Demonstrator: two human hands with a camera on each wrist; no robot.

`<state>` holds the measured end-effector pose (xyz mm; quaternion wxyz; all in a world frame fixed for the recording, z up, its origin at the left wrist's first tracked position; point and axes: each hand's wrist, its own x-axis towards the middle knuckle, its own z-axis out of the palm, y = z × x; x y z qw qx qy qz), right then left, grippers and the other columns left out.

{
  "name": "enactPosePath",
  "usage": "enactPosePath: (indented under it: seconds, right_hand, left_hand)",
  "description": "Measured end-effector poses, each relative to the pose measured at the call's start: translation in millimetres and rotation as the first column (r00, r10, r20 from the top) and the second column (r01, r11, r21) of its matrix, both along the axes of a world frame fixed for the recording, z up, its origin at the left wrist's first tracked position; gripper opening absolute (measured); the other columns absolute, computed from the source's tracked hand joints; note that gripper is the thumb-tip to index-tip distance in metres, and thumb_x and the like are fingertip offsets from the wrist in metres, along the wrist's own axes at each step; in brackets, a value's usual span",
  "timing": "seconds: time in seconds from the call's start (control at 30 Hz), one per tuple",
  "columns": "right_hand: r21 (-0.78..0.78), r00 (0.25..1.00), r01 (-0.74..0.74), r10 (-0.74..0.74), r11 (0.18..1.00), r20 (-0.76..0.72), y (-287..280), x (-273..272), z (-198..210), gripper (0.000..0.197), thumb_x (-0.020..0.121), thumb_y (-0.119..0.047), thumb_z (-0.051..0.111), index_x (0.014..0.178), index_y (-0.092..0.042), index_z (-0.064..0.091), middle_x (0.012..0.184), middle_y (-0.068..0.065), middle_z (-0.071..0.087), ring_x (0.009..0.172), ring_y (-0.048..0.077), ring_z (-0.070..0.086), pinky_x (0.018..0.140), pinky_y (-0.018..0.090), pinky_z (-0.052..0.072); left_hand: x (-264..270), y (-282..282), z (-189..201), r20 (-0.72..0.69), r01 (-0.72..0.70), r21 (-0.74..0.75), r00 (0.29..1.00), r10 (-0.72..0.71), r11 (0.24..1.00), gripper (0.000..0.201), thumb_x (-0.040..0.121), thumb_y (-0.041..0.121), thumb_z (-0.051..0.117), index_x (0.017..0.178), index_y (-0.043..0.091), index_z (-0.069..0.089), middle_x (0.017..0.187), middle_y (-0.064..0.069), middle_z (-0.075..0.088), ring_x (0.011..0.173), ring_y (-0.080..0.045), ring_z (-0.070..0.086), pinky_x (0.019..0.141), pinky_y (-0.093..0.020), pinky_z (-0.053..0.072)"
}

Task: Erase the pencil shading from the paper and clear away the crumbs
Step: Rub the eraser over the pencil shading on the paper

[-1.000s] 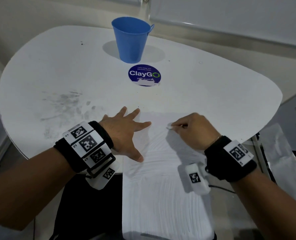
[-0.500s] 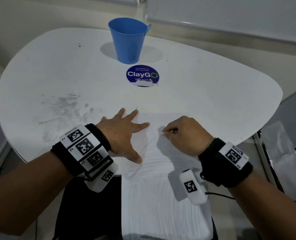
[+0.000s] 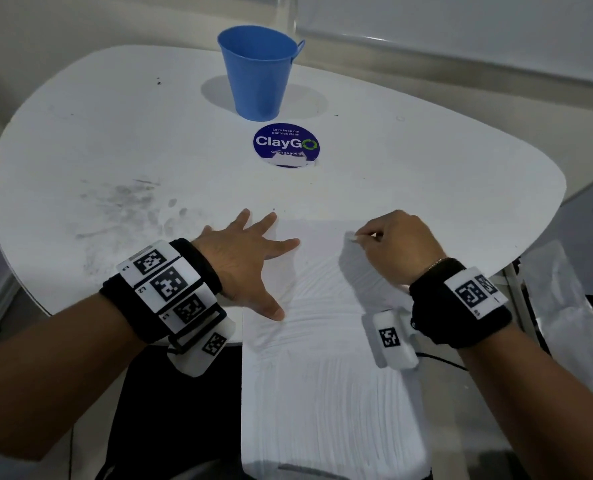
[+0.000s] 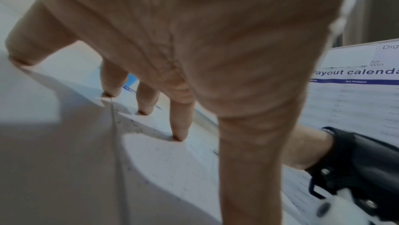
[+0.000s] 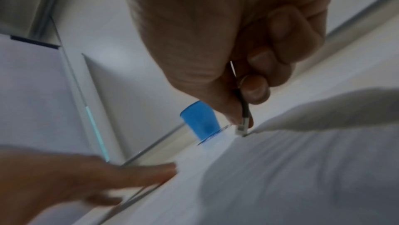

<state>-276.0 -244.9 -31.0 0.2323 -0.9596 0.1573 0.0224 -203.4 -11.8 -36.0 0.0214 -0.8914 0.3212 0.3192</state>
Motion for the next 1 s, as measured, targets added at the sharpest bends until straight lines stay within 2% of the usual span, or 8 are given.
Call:
enactPosePath:
  seconds: [0.13, 0.3, 0.43, 0.6, 0.73, 0.83, 0.9, 1.0]
  right_hand:
    - [0.027, 0.991, -0.129, 0.130, 0.991, -0.036, 13, -12, -2, 0.019, 0.093, -0.022, 0.060, 0.094, -0.018, 0.078, 0.092, -0.004, 0.076, 0.087, 0.016, 0.067, 0.082, 0.032, 0.054]
    - [-0.021, 0.999, 0.035, -0.035, 0.999, 0.007, -6, 0, 1, 0.018, 0.093, -0.022, 0.061, 0.093, -0.020, 0.078, 0.096, -0.003, 0.076, 0.091, 0.020, 0.068, 0.083, 0.031, 0.053]
    - [0.033, 0.985, -0.162, 0.164, 0.986, -0.051, 25, -12, -2, 0.019, 0.092, -0.021, 0.060, 0.091, -0.019, 0.078, 0.090, -0.004, 0.075, 0.087, 0.018, 0.067, 0.082, 0.034, 0.054]
    - [0.001, 1.000, 0.001, -0.001, 1.000, -0.019, 1, 6, 1, 0.018, 0.092, -0.023, 0.060, 0.089, -0.020, 0.078, 0.092, -0.004, 0.076, 0.088, 0.019, 0.068, 0.081, 0.031, 0.054]
    - [0.038, 0.976, -0.201, 0.203, 0.979, -0.073, 37, -15, -1, 0.020, 0.091, -0.019, 0.058, 0.089, -0.016, 0.077, 0.083, -0.004, 0.073, 0.081, 0.019, 0.066, 0.076, 0.033, 0.054]
    - [0.006, 0.993, -0.103, 0.103, 0.995, -0.054, 22, -4, 4, 0.019, 0.091, -0.019, 0.059, 0.094, -0.019, 0.079, 0.094, -0.004, 0.075, 0.090, 0.020, 0.066, 0.083, 0.032, 0.053]
    - [0.012, 0.999, -0.040, 0.040, 0.999, -0.021, 13, -1, 5, 0.019, 0.091, -0.018, 0.060, 0.092, -0.017, 0.079, 0.094, -0.002, 0.076, 0.090, 0.020, 0.067, 0.084, 0.033, 0.054]
    - [0.129, 0.984, -0.164, 0.172, 0.978, -0.047, 33, -12, 1, 0.017, 0.091, -0.018, 0.061, 0.090, -0.015, 0.078, 0.084, -0.006, 0.074, 0.079, 0.012, 0.066, 0.076, 0.024, 0.052]
  left_hand:
    - [0, -1, 1, -0.008, -0.001, 0.003, 1.000, 0.001, 1.000, 0.117, 0.066, 0.078, 0.073, 0.151, 0.061, -0.007, 0.163, 0.017, -0.028, 0.151, -0.019, -0.027, 0.121, -0.064, 0.003]
    - [1, 0, 0, -0.001, 0.001, 0.005, 1.000, -0.001, 1.000, 0.117, 0.066, 0.079, 0.072, 0.151, 0.061, -0.007, 0.163, 0.017, -0.028, 0.151, -0.020, -0.027, 0.122, -0.064, 0.003]
    - [1, 0, -1, -0.005, 0.002, 0.003, 1.000, -0.002, 1.000, 0.118, 0.065, 0.079, 0.073, 0.151, 0.061, -0.007, 0.163, 0.017, -0.028, 0.151, -0.020, -0.027, 0.121, -0.064, 0.003]
    - [0, 0, 1, 0.006, 0.003, 0.005, 1.000, -0.003, 1.000, 0.117, 0.066, 0.079, 0.072, 0.151, 0.061, -0.006, 0.163, 0.016, -0.027, 0.152, -0.020, -0.026, 0.121, -0.063, 0.005]
    - [0, -1, 2, 0.000, 0.007, 0.010, 1.000, -0.007, 1.000, 0.117, 0.067, 0.078, 0.073, 0.151, 0.060, -0.007, 0.163, 0.016, -0.027, 0.152, -0.020, -0.026, 0.121, -0.063, 0.005]
    - [1, -1, 2, -0.001, 0.002, 0.012, 1.000, -0.002, 1.000, 0.117, 0.067, 0.078, 0.073, 0.151, 0.061, -0.007, 0.163, 0.017, -0.028, 0.152, -0.020, -0.026, 0.120, -0.063, 0.005]
    - [1, 0, 1, -0.001, 0.002, 0.013, 1.000, -0.002, 1.000, 0.118, 0.066, 0.079, 0.073, 0.151, 0.061, -0.007, 0.163, 0.017, -0.028, 0.152, -0.020, -0.026, 0.120, -0.063, 0.005]
    - [1, -1, 1, -0.003, 0.004, 0.013, 1.000, -0.004, 1.000, 0.118, 0.066, 0.078, 0.073, 0.151, 0.061, -0.007, 0.163, 0.017, -0.027, 0.152, -0.019, -0.026, 0.120, -0.063, 0.005]
